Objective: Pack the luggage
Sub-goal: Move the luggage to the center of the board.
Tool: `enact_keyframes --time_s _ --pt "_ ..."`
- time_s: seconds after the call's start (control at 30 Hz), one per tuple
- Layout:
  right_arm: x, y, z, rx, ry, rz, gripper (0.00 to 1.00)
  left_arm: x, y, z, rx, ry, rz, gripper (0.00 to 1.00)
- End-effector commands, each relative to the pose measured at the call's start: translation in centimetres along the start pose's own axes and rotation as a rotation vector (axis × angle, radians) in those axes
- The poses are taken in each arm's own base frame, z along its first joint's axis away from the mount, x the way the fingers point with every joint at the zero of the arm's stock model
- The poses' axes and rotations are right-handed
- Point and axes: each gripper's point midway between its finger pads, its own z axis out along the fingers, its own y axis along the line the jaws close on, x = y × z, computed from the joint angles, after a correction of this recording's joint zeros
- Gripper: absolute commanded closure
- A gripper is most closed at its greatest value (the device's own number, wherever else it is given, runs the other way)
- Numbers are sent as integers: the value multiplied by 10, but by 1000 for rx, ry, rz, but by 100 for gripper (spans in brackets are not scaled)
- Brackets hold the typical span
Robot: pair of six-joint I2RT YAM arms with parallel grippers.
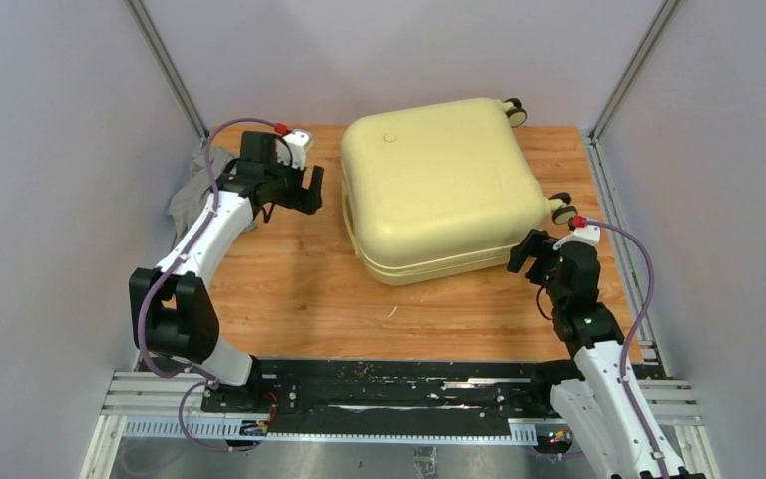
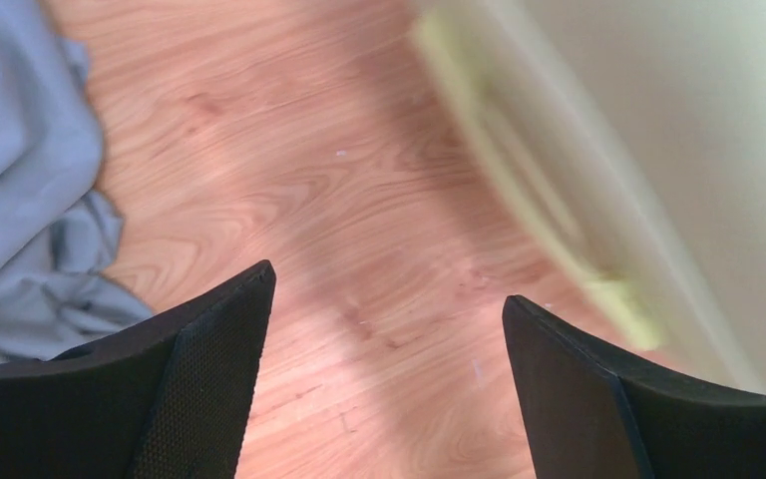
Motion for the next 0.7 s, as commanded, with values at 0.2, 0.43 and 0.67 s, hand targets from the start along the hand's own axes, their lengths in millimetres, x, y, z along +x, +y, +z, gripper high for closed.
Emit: enact_keyframes --time_s 0.2,0.43,0.67 --pt "-12 -26 12 82 -19 59 9 40 83 -39 -122 -61 -112 0" --pt "-6 -54 30 185 -105 -25 3 78 45 -21 19 -148 -126 0" --pt "11 -99 43 409 -92 -69 0 114 46 4 2 -173 -110 0"
